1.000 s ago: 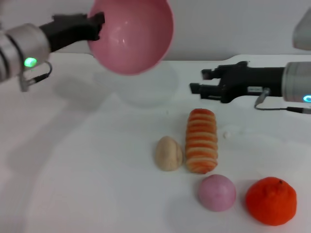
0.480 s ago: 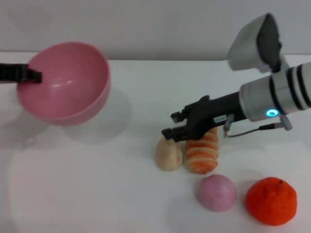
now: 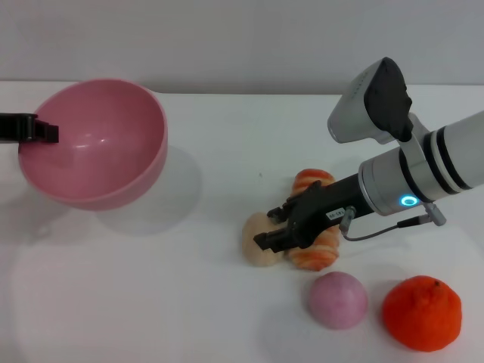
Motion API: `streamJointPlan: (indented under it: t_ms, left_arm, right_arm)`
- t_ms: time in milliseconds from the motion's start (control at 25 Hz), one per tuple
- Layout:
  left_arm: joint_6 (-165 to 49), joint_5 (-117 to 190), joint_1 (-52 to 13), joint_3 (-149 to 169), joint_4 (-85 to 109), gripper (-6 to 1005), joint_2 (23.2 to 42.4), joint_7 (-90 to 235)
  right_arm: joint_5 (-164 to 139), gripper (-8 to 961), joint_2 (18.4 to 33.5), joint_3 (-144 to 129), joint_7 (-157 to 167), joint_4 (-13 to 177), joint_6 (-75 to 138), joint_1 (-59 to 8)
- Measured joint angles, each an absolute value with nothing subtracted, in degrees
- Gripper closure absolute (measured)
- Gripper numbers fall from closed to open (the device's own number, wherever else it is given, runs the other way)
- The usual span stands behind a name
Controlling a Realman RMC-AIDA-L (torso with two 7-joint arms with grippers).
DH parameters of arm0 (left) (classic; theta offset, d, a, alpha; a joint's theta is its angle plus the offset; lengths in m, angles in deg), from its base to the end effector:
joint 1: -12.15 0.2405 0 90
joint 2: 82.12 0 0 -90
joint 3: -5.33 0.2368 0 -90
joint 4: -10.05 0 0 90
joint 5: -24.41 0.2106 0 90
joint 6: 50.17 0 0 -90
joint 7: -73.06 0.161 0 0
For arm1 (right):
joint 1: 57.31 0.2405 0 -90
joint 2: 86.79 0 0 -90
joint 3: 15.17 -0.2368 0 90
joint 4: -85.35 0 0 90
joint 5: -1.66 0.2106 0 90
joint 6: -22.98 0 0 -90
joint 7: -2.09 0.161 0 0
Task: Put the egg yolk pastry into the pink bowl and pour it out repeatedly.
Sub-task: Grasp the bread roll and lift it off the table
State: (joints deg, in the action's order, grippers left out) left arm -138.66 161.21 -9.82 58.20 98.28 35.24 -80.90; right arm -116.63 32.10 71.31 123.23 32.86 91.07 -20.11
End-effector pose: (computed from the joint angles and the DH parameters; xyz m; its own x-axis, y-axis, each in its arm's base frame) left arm -0.2261 0.3444 0.1099 0.4478 0.7973 0.4046 0.8683 -0.2798 -0.4096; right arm 0.1643 0.3499 -0.0864 0.8821 -0.4703 -0.0249 -0.4692 -0.8729 -0.1338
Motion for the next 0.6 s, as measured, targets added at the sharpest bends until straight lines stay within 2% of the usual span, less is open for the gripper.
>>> streamJointPlan:
  t_ms: [600]
  left_arm:
    - [-138.10,161.26,-10.47,59.16,97.67,1000,35.52,-80.79]
  right_arm:
    - [-109.13,503,32.48,82.37,125.19,39.16,77.38,-18.99]
